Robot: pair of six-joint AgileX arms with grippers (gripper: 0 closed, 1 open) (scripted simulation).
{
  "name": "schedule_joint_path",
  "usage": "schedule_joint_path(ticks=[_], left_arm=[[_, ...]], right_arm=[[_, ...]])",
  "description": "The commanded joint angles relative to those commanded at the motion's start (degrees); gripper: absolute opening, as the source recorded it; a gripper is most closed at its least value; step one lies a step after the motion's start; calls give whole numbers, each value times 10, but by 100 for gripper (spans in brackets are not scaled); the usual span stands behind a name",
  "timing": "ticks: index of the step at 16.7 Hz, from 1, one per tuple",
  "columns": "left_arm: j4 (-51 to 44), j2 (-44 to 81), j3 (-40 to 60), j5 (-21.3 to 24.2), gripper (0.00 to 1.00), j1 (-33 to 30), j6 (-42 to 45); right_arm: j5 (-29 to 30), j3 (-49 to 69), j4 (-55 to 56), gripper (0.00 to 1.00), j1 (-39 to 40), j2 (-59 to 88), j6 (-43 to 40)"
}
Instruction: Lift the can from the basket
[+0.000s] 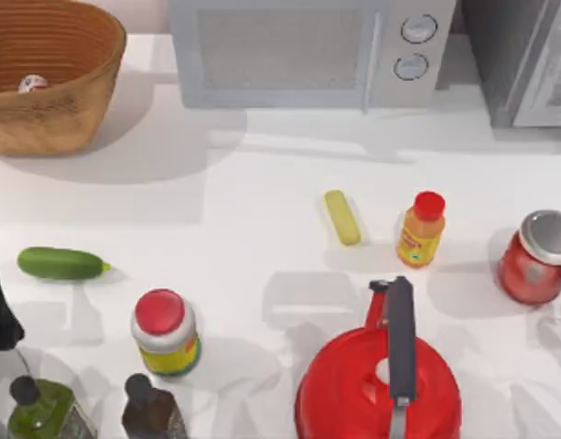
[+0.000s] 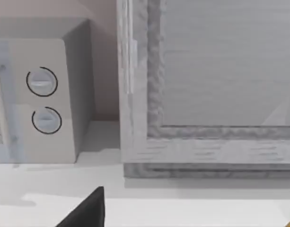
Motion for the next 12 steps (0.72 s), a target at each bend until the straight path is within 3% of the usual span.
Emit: schedule_joint_path(ticks=[6, 12], left_arm=[[-23, 50, 50, 4, 100, 1, 0], [-120, 268, 259, 18, 100, 5, 3]], right_arm=[[0, 0, 0, 100, 0, 0, 0], [0, 0, 0, 100, 0, 0, 0]])
